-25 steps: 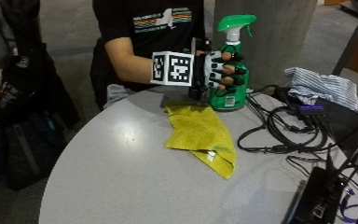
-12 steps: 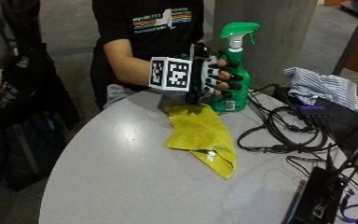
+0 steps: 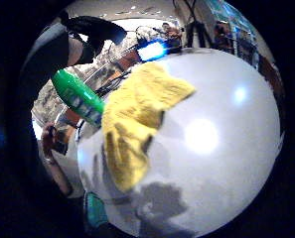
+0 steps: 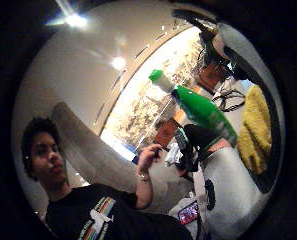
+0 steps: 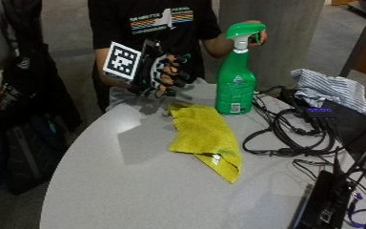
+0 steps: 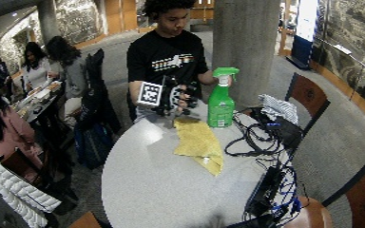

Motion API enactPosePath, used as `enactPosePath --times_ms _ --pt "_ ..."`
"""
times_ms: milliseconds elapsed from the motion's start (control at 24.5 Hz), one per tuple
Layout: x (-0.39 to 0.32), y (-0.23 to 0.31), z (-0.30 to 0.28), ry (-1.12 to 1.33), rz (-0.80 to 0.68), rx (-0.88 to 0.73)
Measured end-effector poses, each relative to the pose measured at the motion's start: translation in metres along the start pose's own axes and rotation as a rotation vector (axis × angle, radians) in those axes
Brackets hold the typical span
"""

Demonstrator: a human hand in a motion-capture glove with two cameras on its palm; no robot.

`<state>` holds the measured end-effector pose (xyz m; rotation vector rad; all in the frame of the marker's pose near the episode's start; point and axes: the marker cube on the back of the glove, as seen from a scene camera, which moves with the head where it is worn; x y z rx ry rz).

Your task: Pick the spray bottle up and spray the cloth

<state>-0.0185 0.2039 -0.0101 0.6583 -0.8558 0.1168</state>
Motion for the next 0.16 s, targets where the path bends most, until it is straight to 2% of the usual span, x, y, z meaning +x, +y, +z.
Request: enactPosePath --times_ms 163 --pt "0.014 0.015 -0.017 0.118 -0.035 0.016"
